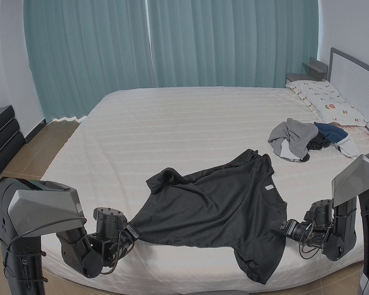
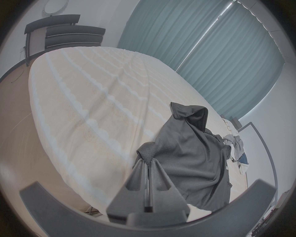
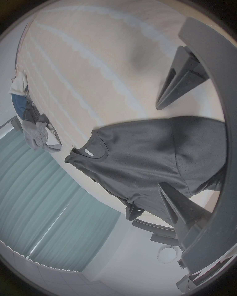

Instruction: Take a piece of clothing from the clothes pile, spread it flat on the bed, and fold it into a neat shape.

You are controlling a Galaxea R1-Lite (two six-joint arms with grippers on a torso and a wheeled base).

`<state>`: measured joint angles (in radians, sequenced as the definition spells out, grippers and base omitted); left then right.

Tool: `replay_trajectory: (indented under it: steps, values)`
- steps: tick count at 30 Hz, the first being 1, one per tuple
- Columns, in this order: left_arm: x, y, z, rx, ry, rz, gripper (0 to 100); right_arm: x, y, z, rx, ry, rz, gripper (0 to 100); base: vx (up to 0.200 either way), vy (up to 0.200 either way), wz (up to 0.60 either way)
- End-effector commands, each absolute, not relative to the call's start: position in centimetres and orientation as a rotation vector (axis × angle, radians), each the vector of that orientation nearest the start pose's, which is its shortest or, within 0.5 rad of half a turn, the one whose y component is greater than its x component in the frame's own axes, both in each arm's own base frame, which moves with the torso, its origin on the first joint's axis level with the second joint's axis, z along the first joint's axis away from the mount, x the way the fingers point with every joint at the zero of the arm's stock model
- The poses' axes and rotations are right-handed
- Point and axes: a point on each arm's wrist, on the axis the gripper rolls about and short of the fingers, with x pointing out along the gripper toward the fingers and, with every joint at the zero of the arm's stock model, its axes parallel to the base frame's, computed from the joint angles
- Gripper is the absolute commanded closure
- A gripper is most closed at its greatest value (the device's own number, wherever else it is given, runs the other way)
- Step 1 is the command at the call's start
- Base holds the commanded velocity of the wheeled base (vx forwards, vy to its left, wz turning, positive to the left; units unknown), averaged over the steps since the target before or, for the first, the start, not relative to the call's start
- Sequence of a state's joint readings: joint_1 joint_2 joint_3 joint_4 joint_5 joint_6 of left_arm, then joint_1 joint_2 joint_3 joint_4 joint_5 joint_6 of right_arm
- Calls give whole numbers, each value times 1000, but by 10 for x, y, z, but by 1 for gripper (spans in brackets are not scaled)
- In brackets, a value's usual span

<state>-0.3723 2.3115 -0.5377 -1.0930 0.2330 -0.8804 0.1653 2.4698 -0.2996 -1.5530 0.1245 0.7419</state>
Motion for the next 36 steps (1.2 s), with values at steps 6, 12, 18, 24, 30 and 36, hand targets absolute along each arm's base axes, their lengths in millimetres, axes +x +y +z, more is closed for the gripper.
replay_trajectory:
  steps: [6,12,18,24,30,36]
  values:
    - [296,-111,-34,-634,678,167,100,283,58,-66,683,683,57,100,0,0,0]
    - [291,-109,-36,-598,698,162,100,282,42,-60,690,668,13,100,0,0,0]
    - [286,-108,-37,-570,715,157,100,262,7,-43,736,692,2,100,0,0,0]
    - [271,-114,-40,-497,763,123,100,251,-14,-36,651,678,2,100,0,0,0]
    - [257,-124,-38,-464,795,79,100,248,-31,-31,607,647,-30,100,0,0,0]
    - [238,-136,-37,-412,838,27,100,242,-38,-27,558,645,-24,100,0,0,0]
